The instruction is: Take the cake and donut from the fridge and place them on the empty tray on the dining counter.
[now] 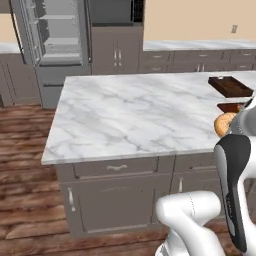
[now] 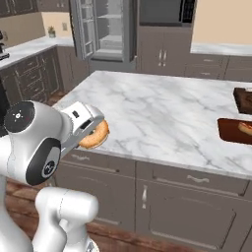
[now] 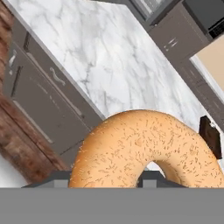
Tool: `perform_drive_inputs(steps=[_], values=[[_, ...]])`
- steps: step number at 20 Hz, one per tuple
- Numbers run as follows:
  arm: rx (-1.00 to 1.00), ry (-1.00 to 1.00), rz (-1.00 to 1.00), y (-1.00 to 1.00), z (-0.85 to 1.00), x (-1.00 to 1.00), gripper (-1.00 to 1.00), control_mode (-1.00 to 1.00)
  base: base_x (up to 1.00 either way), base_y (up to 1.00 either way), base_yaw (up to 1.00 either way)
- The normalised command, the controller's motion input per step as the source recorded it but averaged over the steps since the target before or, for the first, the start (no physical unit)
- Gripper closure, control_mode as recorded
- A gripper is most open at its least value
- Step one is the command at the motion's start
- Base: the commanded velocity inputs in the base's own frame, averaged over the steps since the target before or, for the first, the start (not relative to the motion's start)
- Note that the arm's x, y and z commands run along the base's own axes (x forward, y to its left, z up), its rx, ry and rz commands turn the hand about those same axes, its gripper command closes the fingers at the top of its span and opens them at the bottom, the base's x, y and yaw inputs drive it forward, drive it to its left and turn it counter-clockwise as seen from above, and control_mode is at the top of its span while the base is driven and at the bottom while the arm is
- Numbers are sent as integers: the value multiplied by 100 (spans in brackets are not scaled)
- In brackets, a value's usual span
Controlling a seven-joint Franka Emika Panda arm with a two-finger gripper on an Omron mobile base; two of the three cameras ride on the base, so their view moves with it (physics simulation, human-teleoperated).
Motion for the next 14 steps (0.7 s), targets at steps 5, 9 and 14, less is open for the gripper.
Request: perform_drive_inputs(steps=[5,9,14], values=[[0,0,0,0,0,0,100,100,-15,-100,0],[0,0,0,0,0,0,100,100,-5,-100,0],[0,0,0,0,0,0,100,100,-1,-100,0]])
